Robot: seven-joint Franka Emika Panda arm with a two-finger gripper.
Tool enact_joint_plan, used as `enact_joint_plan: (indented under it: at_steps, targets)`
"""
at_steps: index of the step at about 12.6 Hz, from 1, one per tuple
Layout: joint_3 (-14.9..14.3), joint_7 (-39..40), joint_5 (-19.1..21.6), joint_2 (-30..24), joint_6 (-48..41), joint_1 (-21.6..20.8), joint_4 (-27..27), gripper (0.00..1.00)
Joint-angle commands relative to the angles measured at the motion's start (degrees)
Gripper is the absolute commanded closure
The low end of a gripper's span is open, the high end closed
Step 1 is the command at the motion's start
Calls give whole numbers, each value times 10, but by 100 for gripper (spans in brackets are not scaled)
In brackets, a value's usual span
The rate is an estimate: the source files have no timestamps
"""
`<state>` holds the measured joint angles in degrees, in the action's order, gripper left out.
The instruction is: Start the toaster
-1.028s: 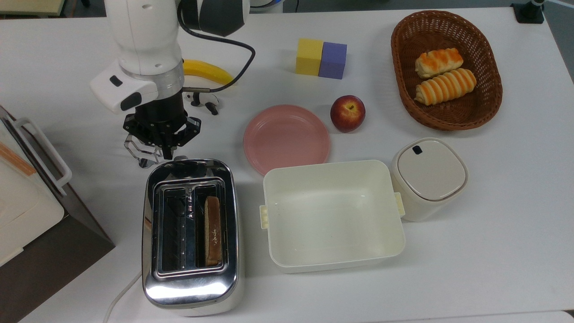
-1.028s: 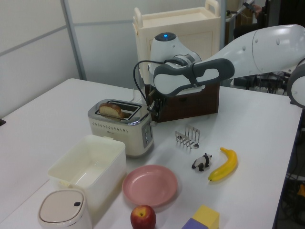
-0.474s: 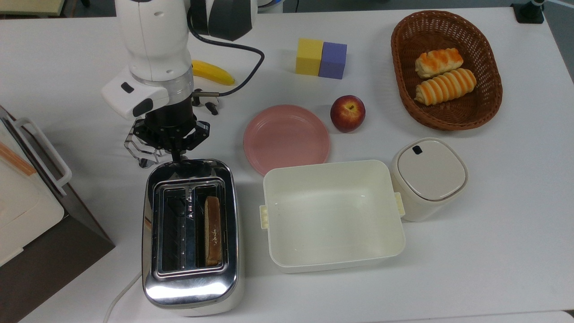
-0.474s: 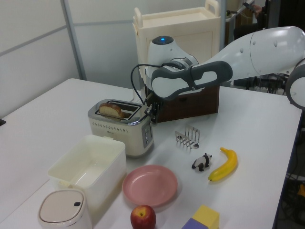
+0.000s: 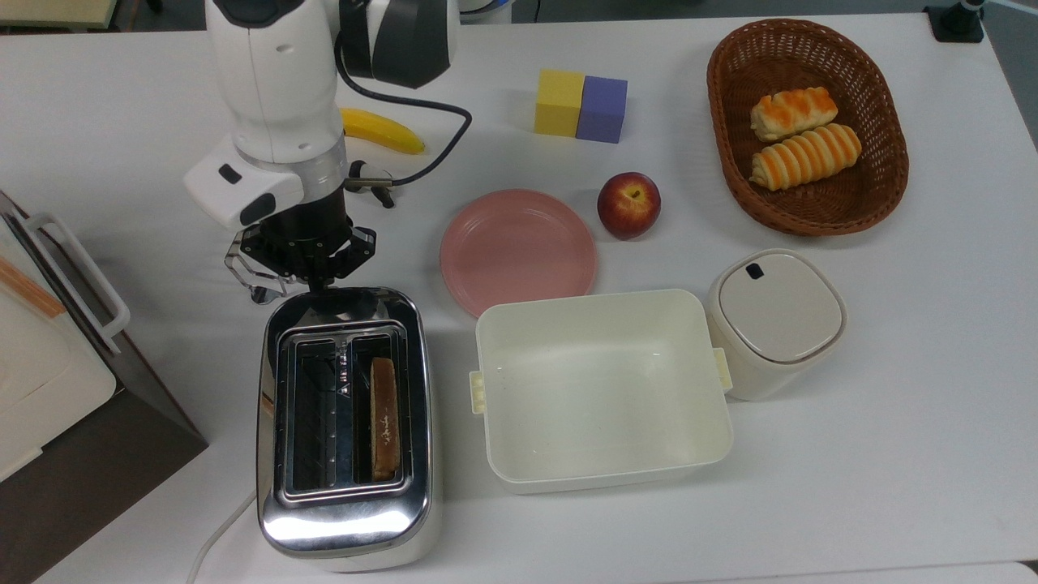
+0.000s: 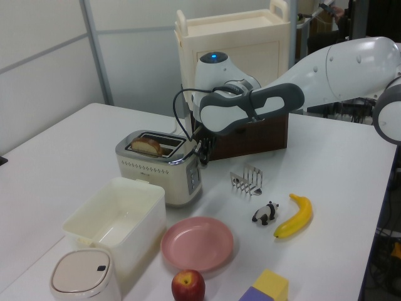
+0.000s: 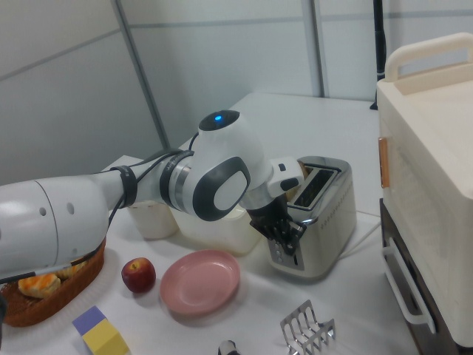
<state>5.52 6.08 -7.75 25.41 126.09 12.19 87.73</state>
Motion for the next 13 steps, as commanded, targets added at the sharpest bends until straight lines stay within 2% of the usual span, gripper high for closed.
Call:
enact_joint_plan:
  at_steps: [1, 7, 13]
  targets:
    - [9, -2, -18, 11, 18, 7, 10, 100]
    - [9, -4, -30, 27, 52, 6, 39, 100]
    - [9, -6, -47, 40, 55, 6, 41, 100]
